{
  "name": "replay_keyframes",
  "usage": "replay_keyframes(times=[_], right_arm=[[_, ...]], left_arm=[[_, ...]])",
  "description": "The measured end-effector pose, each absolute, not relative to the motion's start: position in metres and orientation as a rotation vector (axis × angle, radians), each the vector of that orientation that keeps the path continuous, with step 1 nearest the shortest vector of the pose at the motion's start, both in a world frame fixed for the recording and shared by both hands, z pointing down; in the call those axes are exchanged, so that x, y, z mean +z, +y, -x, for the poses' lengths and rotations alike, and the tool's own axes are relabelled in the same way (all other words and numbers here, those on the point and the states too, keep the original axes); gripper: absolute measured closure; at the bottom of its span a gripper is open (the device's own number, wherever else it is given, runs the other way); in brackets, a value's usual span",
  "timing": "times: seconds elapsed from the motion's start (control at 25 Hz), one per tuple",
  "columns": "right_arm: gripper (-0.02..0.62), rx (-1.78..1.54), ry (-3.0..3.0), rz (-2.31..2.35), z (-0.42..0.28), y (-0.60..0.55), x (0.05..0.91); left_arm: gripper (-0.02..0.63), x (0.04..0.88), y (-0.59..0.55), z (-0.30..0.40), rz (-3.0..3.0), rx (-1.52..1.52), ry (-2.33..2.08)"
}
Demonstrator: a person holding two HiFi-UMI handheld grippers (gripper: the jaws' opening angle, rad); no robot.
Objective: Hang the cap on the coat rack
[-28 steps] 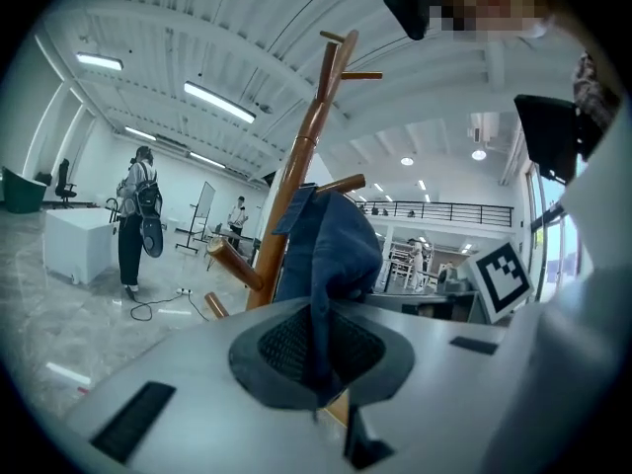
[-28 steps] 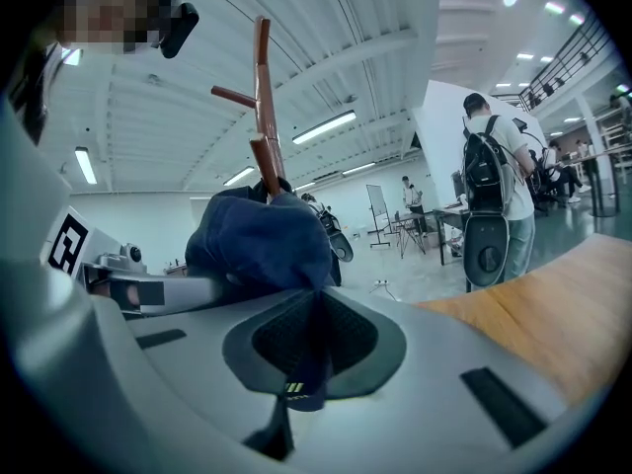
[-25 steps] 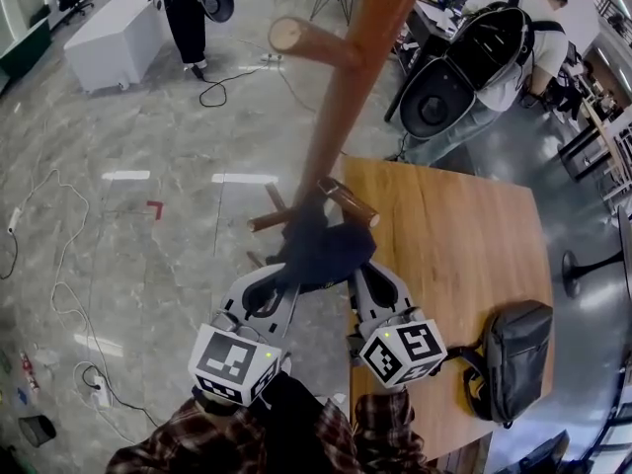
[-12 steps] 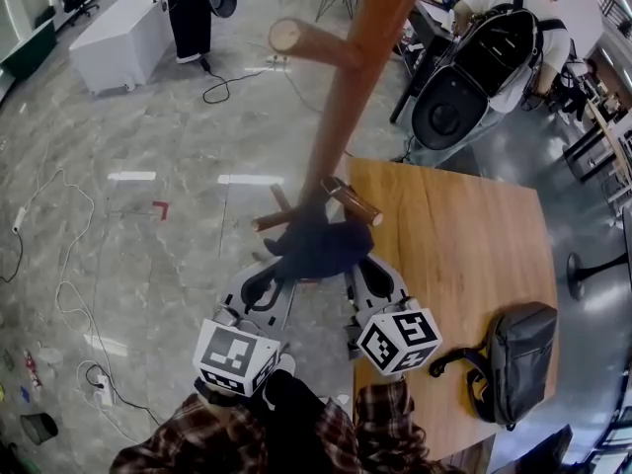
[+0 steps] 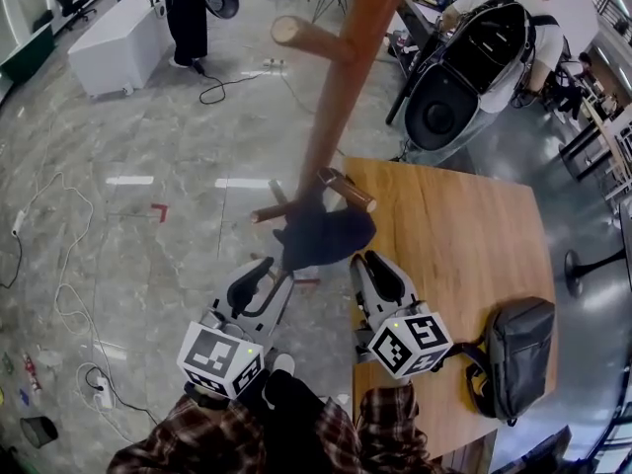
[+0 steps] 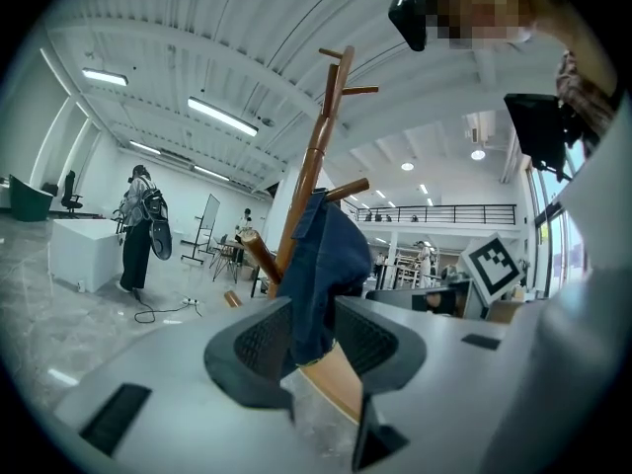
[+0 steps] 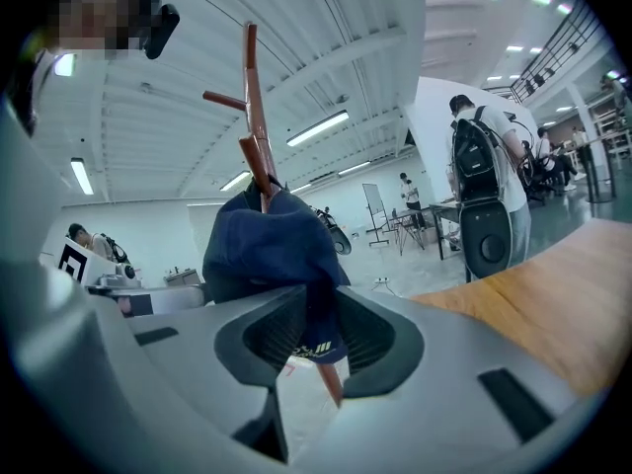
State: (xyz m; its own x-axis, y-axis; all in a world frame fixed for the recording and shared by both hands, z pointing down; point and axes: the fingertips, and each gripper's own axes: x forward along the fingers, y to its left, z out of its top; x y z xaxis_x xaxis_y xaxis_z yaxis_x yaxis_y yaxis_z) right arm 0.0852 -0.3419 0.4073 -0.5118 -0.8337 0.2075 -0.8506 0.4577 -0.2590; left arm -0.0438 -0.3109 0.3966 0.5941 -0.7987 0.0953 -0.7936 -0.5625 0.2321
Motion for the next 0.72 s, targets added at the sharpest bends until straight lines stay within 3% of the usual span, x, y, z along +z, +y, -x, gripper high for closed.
replay_keyframes(times=[0.36, 0.72], right_arm=[[0.511, 0.461, -2.67, -1.583, -0.098, -0.315, 0.377], [0.511, 0.233, -2.784, -1.544, -0.076, -0.276, 0.309]], left_arm=[[0.488, 0.356, -0.287, 0.039, -2.65, -0.008, -1.301], [0.489, 0.283, -0.255, 0.011, -2.751, -0.176, -1.159]])
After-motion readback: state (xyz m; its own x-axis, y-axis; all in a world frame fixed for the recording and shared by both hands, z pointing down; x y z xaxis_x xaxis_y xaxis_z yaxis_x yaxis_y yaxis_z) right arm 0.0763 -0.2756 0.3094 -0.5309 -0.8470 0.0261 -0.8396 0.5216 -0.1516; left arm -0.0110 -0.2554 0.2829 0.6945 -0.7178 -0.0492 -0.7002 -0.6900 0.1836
